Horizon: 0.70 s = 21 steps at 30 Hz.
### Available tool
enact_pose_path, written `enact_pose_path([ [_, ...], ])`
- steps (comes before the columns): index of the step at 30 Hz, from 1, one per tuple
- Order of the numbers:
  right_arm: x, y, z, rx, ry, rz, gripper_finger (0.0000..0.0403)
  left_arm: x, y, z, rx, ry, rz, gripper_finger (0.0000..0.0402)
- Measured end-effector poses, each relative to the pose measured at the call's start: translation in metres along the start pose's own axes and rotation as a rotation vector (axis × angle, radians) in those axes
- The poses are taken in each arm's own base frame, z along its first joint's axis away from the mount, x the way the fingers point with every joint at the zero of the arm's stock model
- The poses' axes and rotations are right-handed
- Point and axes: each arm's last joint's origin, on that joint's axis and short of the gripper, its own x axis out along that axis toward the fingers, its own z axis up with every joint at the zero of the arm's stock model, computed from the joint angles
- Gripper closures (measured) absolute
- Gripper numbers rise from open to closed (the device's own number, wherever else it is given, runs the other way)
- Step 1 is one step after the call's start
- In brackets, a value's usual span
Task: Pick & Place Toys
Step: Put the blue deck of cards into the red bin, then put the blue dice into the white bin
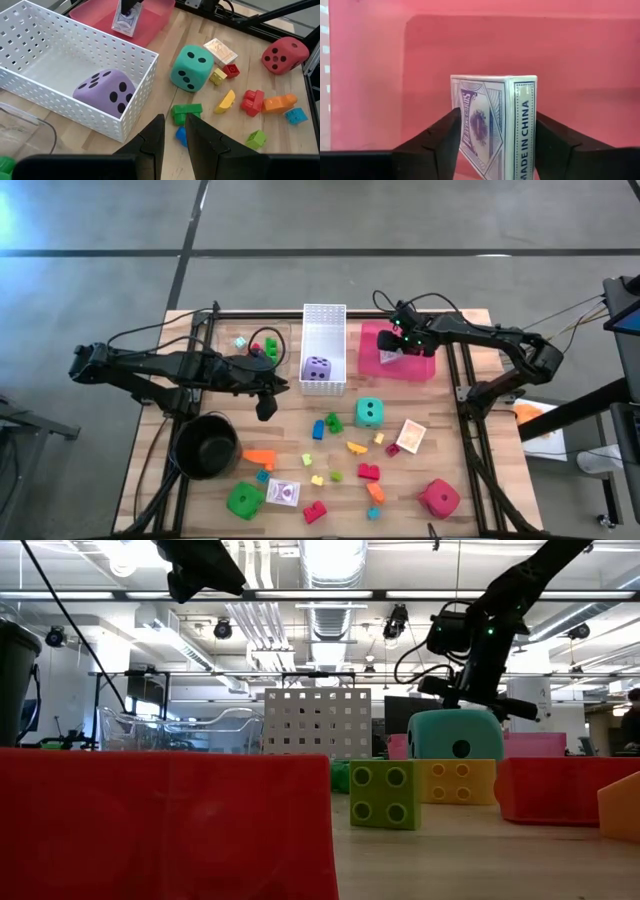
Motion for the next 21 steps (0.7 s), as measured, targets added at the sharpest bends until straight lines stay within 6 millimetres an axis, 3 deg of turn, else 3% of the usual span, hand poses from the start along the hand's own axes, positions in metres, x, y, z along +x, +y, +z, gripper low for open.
enact_pose_path([
  [21, 0.008, -0.011, -0.005, 0.015, -0.013, -0.053, 0.0191, 0.000, 0.000, 0.000, 0.000, 0.000, -0.001, 0.0321],
])
